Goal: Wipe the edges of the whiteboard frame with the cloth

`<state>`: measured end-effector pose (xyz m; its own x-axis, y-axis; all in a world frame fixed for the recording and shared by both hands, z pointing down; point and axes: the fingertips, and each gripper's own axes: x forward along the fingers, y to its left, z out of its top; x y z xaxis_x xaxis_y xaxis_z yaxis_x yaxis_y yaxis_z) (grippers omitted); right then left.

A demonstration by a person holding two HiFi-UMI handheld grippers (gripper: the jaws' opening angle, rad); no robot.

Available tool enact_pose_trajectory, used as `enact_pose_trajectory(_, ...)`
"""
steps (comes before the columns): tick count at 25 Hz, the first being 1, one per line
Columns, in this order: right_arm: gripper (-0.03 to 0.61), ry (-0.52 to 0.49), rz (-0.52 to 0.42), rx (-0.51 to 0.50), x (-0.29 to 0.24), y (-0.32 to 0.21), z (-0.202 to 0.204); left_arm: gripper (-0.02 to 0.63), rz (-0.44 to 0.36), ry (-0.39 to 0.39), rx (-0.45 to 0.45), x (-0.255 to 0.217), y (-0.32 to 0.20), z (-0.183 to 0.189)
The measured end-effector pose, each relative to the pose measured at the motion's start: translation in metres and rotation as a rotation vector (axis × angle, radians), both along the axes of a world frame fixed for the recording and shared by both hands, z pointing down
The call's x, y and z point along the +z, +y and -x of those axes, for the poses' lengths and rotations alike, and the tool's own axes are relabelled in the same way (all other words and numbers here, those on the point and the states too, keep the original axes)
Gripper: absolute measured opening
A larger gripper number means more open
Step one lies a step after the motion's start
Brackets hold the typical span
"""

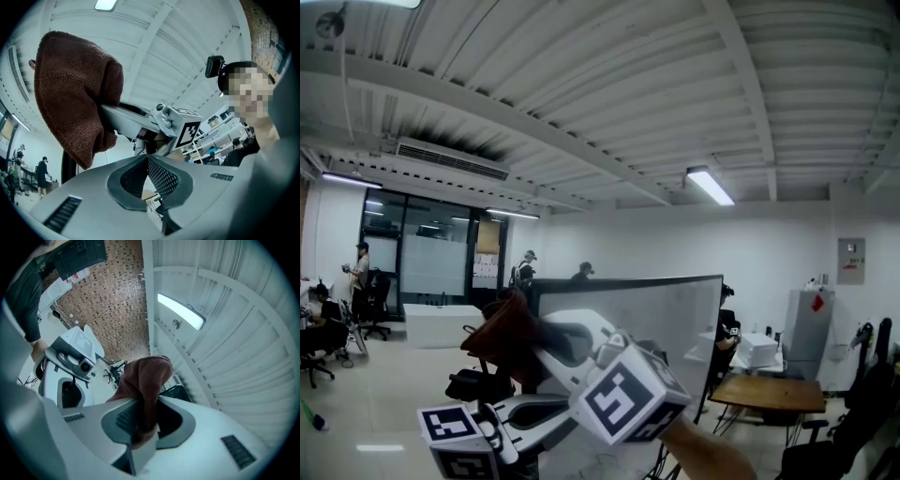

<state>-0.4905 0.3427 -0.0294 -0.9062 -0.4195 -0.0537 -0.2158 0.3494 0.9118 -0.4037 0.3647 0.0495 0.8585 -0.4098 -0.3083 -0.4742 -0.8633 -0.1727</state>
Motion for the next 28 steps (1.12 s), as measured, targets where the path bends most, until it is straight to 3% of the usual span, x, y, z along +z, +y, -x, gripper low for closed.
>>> enact_pose_trajectory(10,0.077,-0.042,0.020,-0.012,-0.032,-0.001,-0.004,-0.011,0.013,0.002,0.009,-0.023,-0.001,0.000)
enact_pose_trajectory(17,0.077,-0.035,0.039,-0.109,-0.057,0.000,-0.010,-0.011,-0.006,-0.002,-0.042,-0.037,-0.013,-0.009)
enact_pose_trajectory(28,0.077,0.017,0.380,-0.308,-0.090,-0.030,-0.016,-0.011,-0.057,-0.037,-0.143,-0.053,-0.033,-0.039)
